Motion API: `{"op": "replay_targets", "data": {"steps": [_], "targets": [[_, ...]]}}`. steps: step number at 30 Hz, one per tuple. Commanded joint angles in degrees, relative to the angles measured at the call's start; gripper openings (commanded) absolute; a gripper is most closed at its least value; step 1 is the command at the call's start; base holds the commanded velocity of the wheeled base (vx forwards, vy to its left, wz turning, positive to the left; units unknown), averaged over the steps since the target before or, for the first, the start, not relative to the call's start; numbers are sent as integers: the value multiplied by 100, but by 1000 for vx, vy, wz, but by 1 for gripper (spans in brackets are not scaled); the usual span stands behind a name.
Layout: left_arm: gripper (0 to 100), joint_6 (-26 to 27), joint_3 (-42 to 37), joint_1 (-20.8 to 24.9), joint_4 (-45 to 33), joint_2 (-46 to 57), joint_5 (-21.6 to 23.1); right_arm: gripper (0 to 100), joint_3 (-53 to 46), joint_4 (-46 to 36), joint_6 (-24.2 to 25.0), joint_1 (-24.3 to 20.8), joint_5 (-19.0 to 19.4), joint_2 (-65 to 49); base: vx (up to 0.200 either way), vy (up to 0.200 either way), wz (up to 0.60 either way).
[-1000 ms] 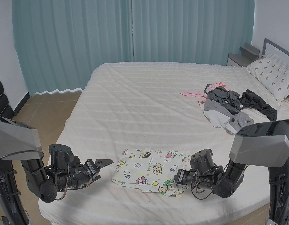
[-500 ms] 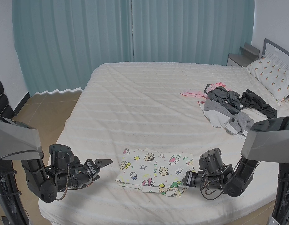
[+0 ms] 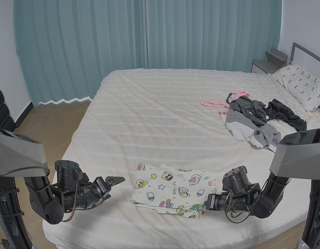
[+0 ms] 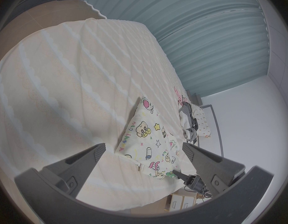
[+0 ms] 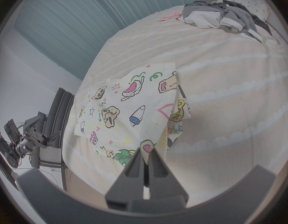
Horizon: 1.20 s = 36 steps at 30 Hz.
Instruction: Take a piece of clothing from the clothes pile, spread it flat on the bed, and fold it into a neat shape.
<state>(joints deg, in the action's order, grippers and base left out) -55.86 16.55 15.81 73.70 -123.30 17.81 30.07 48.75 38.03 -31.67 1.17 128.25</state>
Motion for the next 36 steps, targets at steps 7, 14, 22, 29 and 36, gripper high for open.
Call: {"op": "replay_targets", "data": {"steps": [7, 14, 22, 29, 36], "targets": [[100, 1209, 805, -17, -172, -362, -146, 100, 69, 82, -367, 434, -47, -45, 0, 0, 0], [100, 2457, 2572, -61, -2123, -1056, -146, 100, 376, 64, -534, 706, -135, 359, 0, 0, 0], [100, 3292, 3574, 27, -3574, -1390, 223, 100, 1088, -568, -929, 715, -310, 755, 0, 0, 0], [100, 3529, 4066, 150, -3618, -1768, 232, 100, 1528, -700, -938, 443, -310, 1150, 0, 0, 0], [100, 3512, 4620, 467, -3864, -2049, 240, 100, 1818, -718, -921, 363, -310, 1256, 0, 0, 0]]}}
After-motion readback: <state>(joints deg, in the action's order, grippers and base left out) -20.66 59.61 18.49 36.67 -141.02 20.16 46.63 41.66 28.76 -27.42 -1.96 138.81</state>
